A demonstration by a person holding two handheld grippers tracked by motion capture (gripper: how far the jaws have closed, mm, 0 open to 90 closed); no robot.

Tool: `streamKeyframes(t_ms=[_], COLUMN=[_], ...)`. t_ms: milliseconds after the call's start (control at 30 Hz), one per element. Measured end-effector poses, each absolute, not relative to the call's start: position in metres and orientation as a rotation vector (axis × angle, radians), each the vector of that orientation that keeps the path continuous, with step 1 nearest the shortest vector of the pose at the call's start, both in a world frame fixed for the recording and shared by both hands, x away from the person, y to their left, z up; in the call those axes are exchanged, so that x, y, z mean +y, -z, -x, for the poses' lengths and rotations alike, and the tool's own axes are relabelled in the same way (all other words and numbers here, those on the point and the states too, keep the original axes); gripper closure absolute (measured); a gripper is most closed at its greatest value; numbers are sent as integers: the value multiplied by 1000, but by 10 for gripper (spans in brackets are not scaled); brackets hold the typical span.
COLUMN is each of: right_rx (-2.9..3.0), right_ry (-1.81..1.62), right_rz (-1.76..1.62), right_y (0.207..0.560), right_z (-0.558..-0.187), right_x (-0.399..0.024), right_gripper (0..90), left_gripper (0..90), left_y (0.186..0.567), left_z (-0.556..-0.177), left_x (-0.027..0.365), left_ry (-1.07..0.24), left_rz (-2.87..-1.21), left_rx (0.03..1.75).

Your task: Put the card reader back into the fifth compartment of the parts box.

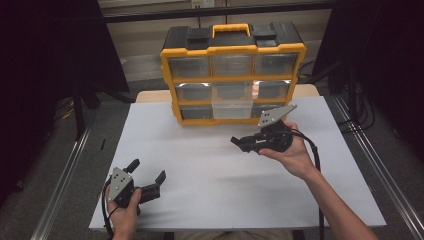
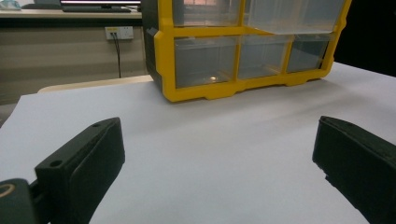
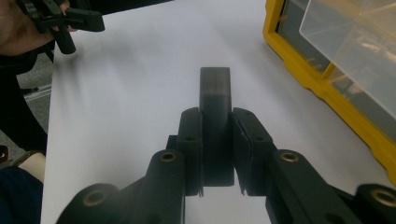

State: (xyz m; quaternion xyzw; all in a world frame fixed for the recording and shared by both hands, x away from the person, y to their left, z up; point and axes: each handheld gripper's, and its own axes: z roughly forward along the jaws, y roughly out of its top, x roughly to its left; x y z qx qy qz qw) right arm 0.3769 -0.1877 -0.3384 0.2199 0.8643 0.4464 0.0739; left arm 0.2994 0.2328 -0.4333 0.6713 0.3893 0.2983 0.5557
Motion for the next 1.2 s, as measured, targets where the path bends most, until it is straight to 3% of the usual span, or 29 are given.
streamKeyframes(t_ms=[1200], right_rx=[2520], right_ry=[-1320], right_rz=[-578], right_y=[277], right_z=[-386], right_x=[-184], right_gripper=[740], left_gripper=[25], left_y=[433], left_z=[-299], left_x=[233], left_ry=[-705], left_rz=[-1577], left_rx=[917])
